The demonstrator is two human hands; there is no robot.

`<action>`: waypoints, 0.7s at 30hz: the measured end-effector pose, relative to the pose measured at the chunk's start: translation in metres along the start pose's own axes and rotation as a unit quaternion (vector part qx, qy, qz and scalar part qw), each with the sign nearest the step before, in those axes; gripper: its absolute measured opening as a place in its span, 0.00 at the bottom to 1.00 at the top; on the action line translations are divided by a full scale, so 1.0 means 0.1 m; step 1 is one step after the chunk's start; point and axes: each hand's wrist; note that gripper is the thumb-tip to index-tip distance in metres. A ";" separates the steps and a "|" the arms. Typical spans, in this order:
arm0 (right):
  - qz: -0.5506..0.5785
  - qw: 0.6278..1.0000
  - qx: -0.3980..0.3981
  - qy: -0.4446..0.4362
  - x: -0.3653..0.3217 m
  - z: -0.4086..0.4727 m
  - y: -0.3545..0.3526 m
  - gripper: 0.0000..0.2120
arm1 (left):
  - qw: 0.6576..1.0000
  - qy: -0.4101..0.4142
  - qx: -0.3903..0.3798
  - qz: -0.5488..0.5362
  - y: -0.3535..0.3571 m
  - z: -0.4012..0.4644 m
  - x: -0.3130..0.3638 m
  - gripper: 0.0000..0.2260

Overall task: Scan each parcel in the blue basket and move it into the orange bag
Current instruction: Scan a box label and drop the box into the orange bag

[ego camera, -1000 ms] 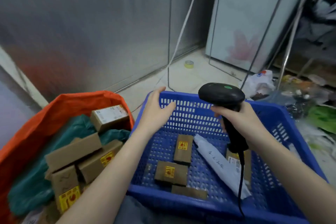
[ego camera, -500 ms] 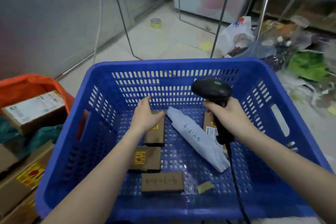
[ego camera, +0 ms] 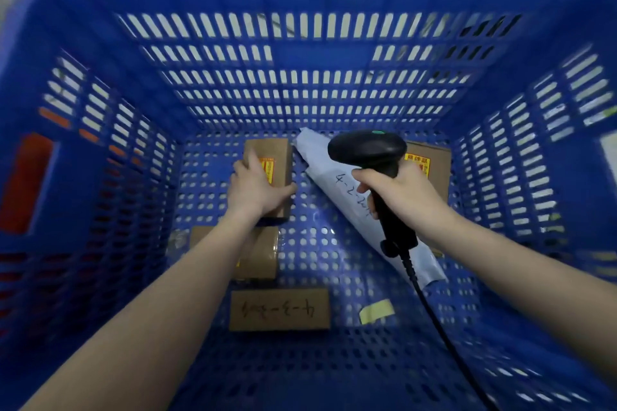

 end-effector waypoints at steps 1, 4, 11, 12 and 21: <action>0.001 1.000 -0.003 0.007 0.01 0.01 0.00 0.12 | 1.000 0.001 0.006 0.014 0.03 0.01 0.00 0.52; 0.015 1.000 -0.009 0.017 0.02 0.02 -0.01 0.13 | 1.000 -0.013 0.010 0.020 0.07 0.02 0.01 0.52; 0.041 0.999 0.006 -0.016 -0.26 -0.19 -0.16 0.12 | 0.999 0.003 0.031 -0.017 -0.31 -0.14 0.20 0.51; 0.043 0.999 0.011 -0.023 -0.34 -0.26 -0.20 0.12 | 0.999 0.012 0.040 -0.027 -0.44 -0.17 0.25 0.51; 0.092 0.989 0.041 -0.111 -1.01 -1.25 -0.48 0.12 | 0.978 0.104 0.118 -0.134 -1.69 -0.92 0.95 0.47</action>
Point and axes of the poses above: each hand's wrist, its own z-axis towards the middle knuckle, its own y-axis out of the palm, x = y × z, and after that the axes turned 12 degrees about y, right-handed
